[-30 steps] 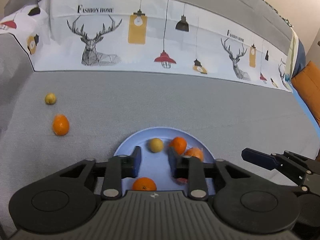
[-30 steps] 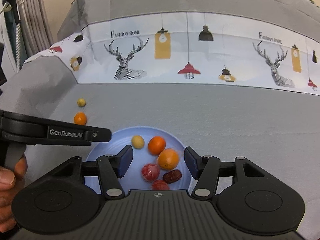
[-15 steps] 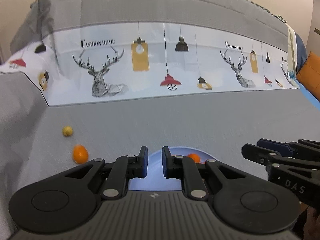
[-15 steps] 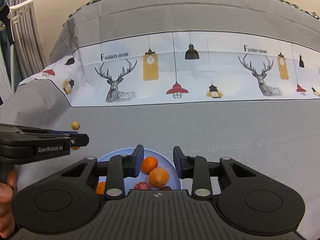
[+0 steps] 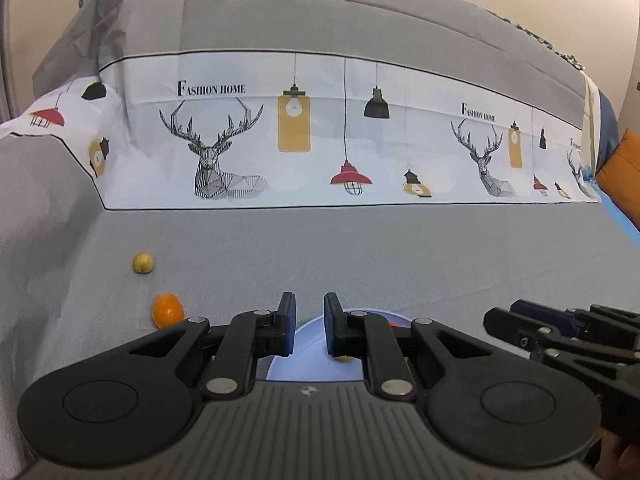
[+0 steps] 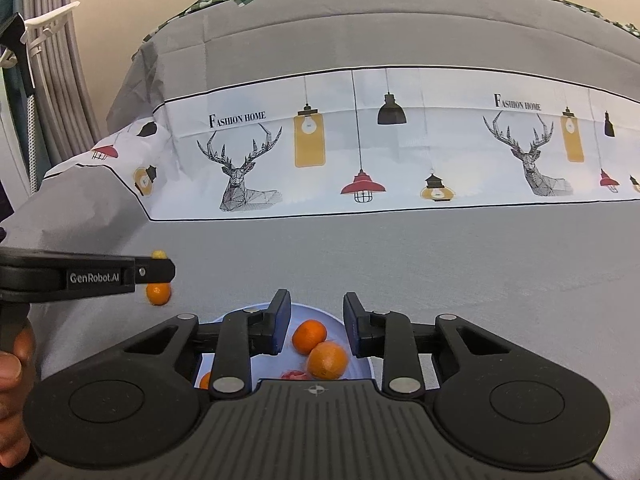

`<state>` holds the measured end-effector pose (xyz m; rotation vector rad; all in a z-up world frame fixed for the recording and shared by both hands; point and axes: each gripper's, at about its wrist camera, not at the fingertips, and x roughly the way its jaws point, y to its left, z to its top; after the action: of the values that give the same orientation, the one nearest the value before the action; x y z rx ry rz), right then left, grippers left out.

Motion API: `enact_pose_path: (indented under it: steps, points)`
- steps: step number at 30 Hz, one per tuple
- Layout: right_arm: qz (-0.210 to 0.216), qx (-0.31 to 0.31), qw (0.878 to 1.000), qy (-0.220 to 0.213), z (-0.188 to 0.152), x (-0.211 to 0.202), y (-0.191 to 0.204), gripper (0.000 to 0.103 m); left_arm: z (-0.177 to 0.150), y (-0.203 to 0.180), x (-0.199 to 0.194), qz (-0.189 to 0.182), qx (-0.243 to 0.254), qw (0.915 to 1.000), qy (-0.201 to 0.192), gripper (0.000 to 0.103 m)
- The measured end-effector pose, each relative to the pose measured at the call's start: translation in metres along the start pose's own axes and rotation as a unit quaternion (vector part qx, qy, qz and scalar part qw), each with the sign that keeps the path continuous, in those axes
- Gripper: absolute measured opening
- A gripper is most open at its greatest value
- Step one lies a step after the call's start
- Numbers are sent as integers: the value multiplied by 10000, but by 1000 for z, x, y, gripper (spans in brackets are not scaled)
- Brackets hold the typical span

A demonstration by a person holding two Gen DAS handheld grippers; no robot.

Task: Organize fruits
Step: 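Move both tools away from the plate toward the remaining loose fruits, then grasp the small yellow fruit with the left tool while the right tool grasps the mandarin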

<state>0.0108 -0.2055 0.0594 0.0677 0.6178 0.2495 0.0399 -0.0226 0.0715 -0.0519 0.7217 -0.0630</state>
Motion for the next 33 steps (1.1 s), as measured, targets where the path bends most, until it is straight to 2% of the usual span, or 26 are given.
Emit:
enact_pose_path:
  steps: [2,4,6,9,13,16,18,20,23,33]
  points:
    - [6,3,10000,-2,0,1,0,31,5,5,1,-90,-113,9999,84,16]
    - [17,8,10000,-2,1,1,0,30,18,16,8,-67,-462,9985,292,16]
    - [27,15,10000,-5,1,3,0,29,34,27,12,-63,-730,9967,341,16]
    - [31,-8,10000,20,1,4,4,29,60,36,21,2,-821,9965,178,16]
    - [33,31,10000,78,-1,5,10,29,86,42,43,293,-573,9979,-121,16]
    - [52,-46,9999,82,-1,8,17,29,77,50,58,552,-367,9976,-204,16]
    - [44,-70,9999,120,-3,11,21,29,68,60,69,739,-446,9960,210,16]
    - [69,-82,9998,145,-3,15,25,29,69,72,69,566,-807,9948,259,16]
    - [157,2,9998,129,-1,19,35,28,73,79,66,596,-817,9948,142,16]
    - [429,104,9990,62,1,31,71,27,73,109,61,533,-1355,9890,246,16]
